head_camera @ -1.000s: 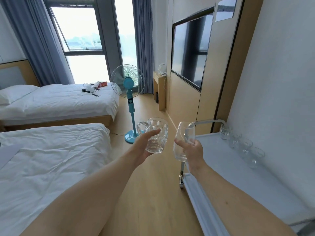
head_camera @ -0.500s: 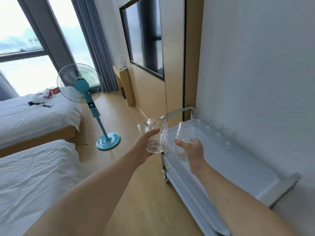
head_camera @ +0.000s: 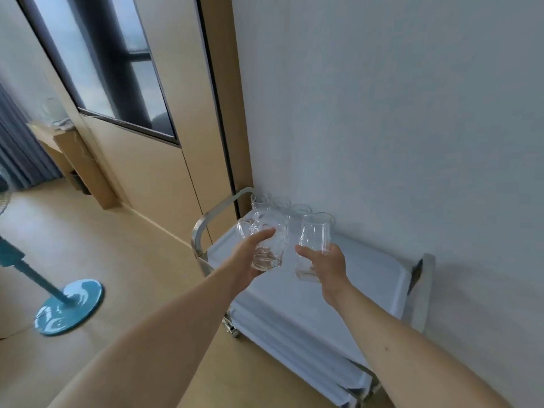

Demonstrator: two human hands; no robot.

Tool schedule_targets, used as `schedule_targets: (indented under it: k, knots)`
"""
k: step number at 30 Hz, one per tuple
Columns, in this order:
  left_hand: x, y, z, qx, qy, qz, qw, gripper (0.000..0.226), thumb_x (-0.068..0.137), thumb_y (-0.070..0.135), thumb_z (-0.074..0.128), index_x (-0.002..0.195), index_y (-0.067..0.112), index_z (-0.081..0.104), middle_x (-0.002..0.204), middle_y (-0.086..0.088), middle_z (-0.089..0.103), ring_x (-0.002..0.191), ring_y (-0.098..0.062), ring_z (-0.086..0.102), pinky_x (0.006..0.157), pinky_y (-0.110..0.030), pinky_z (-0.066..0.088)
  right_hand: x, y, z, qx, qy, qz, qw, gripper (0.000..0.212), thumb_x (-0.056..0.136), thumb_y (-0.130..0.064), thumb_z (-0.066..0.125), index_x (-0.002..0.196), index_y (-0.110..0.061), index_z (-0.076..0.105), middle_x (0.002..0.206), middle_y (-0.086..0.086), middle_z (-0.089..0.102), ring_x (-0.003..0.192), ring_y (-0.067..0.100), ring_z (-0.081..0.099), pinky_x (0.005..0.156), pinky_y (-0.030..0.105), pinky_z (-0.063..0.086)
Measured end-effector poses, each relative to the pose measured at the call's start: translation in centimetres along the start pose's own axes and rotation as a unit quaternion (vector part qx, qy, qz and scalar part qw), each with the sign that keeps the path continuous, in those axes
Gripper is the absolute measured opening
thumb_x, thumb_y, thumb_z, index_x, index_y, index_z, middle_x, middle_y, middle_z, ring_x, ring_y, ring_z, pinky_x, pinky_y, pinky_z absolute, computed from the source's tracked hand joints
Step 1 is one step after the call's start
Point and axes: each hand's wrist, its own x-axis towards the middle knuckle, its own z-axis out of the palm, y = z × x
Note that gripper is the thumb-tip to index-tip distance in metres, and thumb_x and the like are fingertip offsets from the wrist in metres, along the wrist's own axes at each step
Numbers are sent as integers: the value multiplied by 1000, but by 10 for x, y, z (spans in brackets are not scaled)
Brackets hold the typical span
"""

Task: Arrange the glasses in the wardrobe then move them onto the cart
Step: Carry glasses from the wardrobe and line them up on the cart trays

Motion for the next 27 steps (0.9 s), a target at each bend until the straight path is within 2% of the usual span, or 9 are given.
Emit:
schedule_targets:
  k: [5, 7, 9, 13, 17, 19, 21, 22, 27]
  knots:
    - [40, 15, -16, 20, -55, -30, 998, 63, 85, 39, 77, 139, 16, 56, 131, -19, 65, 117, -34, 67, 106, -47, 51, 17, 2, 16, 4, 63, -3, 998, 49, 68, -30, 92, 105, -24, 62, 101, -3, 68, 89, 13, 67, 58, 21, 50]
    - [54, 18, -23, 21, -69, -44, 996, 63, 85, 41, 77, 139, 16, 56, 130, -21, 66, 118, -36, 66, 107, -47, 50, 22, 5, 24, 13, 82, 4, 997, 62, 67, -31, 93, 117, -20, 59, 110, -2, 67, 98, 17, 67, 74, 30, 55]
    - [67, 19, -29, 31, -85, -65, 994, 66, 85, 46, 76, 140, 15, 55, 130, -21, 66, 114, -35, 67, 107, -44, 50, 26, 9, 30, 18, 104, 9, 994, 68, 65, -31, 94, 121, -19, 57, 113, -2, 66, 102, 19, 66, 89, 38, 56]
    - [91, 14, -37, 20, -109, -99, 989, 64, 87, 51, 71, 136, 13, 58, 103, -17, 70, 88, -27, 69, 90, -38, 56, 29, 20, 35, 28, 142, 13, 989, 65, 64, -29, 94, 117, -20, 57, 110, -3, 67, 97, 16, 67, 83, 33, 54]
    - [109, 7, -36, 11, -124, -118, 985, 59, 87, 51, 71, 132, 15, 59, 100, -16, 72, 87, -25, 71, 78, -33, 60, 28, 30, 33, 38, 175, 26, 984, 71, 66, -28, 94, 120, -24, 49, 106, -7, 61, 96, 15, 65, 75, 29, 51]
    - [117, 1, -34, 20, -127, -124, 984, 60, 84, 50, 75, 132, 17, 60, 100, -15, 72, 87, -26, 72, 78, -33, 60, 29, 37, 30, 35, 187, 36, 981, 79, 66, -29, 94, 131, -20, 48, 115, -4, 60, 104, 21, 65, 84, 34, 54]
    - [126, -7, -31, 41, -118, -132, 983, 64, 80, 49, 80, 131, 16, 60, 108, -17, 72, 95, -30, 73, 90, -38, 59, 32, 43, 27, 31, 197, 48, 979, 94, 67, -30, 94, 144, -15, 42, 132, 5, 54, 118, 27, 61, 103, 44, 50]
    - [130, -10, -28, 48, -107, -134, 984, 66, 78, 47, 82, 131, 15, 60, 114, -18, 72, 101, -31, 73, 94, -41, 58, 34, 46, 25, 30, 200, 50, 978, 98, 67, -30, 94, 147, -14, 40, 136, 7, 52, 121, 29, 59, 107, 47, 48]
    - [147, -26, -12, 64, -82, -156, 982, 65, 72, 44, 87, 125, 14, 62, 111, -16, 75, 96, -29, 75, 86, -39, 61, 42, 58, 10, 39, 215, 61, 974, 101, 66, -32, 94, 149, -15, 39, 139, 8, 51, 121, 29, 58, 108, 48, 47]
